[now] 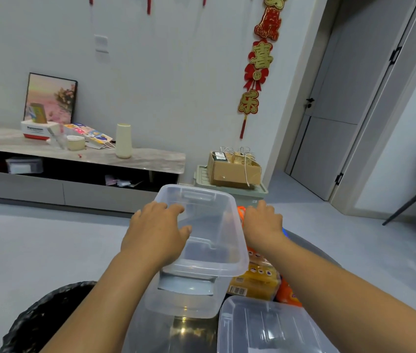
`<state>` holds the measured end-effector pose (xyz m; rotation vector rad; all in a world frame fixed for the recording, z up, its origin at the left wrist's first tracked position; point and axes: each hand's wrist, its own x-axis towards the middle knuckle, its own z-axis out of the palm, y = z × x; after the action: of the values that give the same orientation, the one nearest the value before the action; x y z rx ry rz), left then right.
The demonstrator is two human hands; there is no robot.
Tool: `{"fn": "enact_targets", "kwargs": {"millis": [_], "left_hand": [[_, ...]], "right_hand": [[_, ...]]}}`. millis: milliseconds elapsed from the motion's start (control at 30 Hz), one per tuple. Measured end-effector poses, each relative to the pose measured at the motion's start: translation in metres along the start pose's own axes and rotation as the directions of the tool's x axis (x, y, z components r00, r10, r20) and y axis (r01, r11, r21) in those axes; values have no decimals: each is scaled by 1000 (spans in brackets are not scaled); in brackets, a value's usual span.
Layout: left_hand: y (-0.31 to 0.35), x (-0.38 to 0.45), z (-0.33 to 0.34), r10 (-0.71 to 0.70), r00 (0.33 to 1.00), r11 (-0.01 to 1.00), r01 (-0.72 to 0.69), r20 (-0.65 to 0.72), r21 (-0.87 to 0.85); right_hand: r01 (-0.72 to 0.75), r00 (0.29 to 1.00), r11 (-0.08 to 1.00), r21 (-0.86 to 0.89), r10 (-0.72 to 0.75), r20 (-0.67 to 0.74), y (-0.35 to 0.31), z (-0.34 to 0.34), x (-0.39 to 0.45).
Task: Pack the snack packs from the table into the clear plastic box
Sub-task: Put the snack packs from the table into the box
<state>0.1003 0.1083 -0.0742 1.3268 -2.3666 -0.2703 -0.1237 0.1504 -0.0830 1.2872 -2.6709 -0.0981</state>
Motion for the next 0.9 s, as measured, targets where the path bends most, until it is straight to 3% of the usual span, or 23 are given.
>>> {"fn": "enact_targets", "kwargs": {"millis": [100,233,400,500,567,667,733,833,900], "left_hand": [[3,-2,-1,-29,999,998,30,24,-49],[2,0,5,-32,999,994,33,13,-108],[-1,3,9,-38,999,990,36,-12,-138],[-2,4,7,-27,999,986,21,-34,-166],[-1,6,6,-48,997,982,36,-61,-186],[-4,11,7,-83,992,966,57,-92,-251],[-7,15,10,-59,992,960,27,-108,-278],[-6,17,12,-34,994,974,11,-99,-226],[-5,16,10,-46,995,976,26,-87,-215]], "right_hand": [[72,995,983,-169,-81,-51,-5,-2,-8],[6,1000,1000,-17,-6,-27,-2,-5,-8],[-65,996,997,46,63,59,-4,-1,-2],[-133,991,969,209,123,62,4,-24,6],[-150,986,940,305,165,-23,8,-56,13],[-21,992,814,581,89,-89,-6,-110,22],[64,998,768,637,-54,-35,-26,-131,19],[147,952,919,366,-232,199,-66,-121,5],[125,884,959,254,-224,410,-93,-86,3]]}}
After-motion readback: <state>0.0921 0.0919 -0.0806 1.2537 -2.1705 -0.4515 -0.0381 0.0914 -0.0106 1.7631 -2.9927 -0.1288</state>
